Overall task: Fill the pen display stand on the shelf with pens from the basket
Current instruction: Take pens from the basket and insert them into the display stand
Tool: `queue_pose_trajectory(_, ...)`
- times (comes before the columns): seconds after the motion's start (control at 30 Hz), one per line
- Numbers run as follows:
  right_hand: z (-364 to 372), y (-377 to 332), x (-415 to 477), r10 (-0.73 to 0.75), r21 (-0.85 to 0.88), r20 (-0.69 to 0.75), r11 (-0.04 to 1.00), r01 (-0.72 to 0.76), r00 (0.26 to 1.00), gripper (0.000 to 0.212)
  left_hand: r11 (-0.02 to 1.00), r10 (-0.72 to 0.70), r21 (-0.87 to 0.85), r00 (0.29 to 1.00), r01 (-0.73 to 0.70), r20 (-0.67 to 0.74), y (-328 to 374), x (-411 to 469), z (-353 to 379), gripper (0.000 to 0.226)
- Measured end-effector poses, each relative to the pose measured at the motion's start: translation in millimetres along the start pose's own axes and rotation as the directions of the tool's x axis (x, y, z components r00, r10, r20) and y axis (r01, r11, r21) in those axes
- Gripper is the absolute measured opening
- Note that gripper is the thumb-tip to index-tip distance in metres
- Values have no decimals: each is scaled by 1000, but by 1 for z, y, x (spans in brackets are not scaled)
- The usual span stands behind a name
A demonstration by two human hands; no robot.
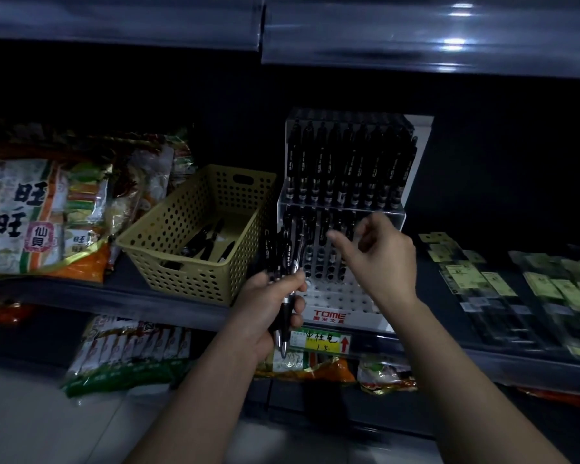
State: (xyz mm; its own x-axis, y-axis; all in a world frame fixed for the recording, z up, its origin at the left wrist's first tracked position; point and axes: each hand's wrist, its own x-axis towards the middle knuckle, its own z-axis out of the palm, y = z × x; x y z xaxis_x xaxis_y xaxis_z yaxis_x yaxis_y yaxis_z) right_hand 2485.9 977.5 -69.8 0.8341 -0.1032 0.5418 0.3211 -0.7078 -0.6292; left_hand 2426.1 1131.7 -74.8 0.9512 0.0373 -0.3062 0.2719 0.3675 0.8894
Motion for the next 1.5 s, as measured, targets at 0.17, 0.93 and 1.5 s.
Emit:
queue_pose_trajectory(0.17,-6,-31,2,10,418,475,877,-235,880,23,998,48,-45,998,-46,31,0,-4,6,7)
queue_pose_trajectory(0.93,-39,-16,26,231,597,211,739,-312,950,15,999,-46,15,998,47,-34,-8,3,8,28)
queue_pose_trajectory(1.5,-20,6,14,146,210,-126,971,-118,981,15,998,-61,-22,998,61,-33,-10,5,9,27)
